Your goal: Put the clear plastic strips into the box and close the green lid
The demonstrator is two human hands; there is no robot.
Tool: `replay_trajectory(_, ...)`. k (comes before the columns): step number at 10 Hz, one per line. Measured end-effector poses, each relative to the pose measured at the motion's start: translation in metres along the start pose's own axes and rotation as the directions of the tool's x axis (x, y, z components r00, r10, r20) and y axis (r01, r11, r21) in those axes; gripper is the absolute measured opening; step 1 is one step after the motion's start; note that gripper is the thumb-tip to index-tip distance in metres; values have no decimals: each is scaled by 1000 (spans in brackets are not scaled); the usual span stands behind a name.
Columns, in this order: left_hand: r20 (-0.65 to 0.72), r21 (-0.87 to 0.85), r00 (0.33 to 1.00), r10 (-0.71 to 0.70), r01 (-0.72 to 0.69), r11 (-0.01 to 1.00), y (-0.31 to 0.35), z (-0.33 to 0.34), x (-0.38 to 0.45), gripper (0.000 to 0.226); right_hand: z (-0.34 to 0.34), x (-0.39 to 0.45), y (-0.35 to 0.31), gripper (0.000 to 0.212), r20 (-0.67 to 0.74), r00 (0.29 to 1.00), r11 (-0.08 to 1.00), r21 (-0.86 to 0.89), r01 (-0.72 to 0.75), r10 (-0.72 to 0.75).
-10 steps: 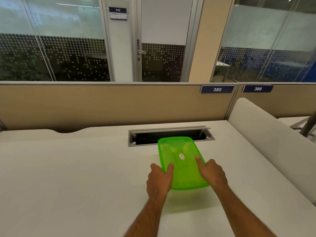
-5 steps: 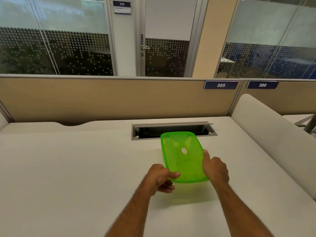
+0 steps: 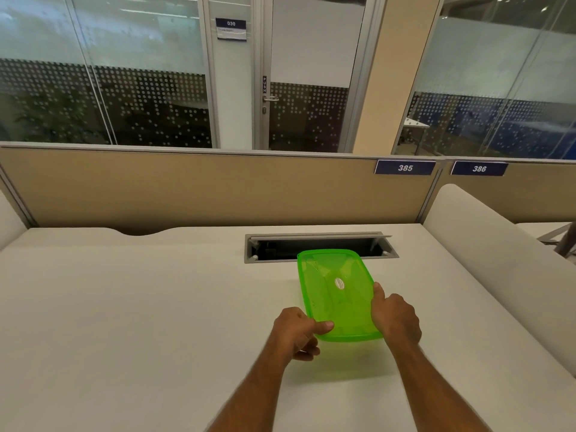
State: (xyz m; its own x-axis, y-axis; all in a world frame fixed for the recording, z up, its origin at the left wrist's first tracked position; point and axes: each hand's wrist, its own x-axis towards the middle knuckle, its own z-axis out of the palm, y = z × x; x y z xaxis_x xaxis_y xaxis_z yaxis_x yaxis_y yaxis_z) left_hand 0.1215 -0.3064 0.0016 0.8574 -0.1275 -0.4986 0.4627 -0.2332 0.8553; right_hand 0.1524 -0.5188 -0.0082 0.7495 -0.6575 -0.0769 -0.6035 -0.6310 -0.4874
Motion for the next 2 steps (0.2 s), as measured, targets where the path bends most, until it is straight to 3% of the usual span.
replay_trajectory(1,-103,299,988,119,-83,950,-2,-2,-10,59,-8,-6,-5,71,-2,1000,999,-36,15,-15)
replay_trajectory(2,-190,538,947,261,-122,834,-9,-7,-16,68,-10,-11,-7,64,-44,995,996,-33,85,-87)
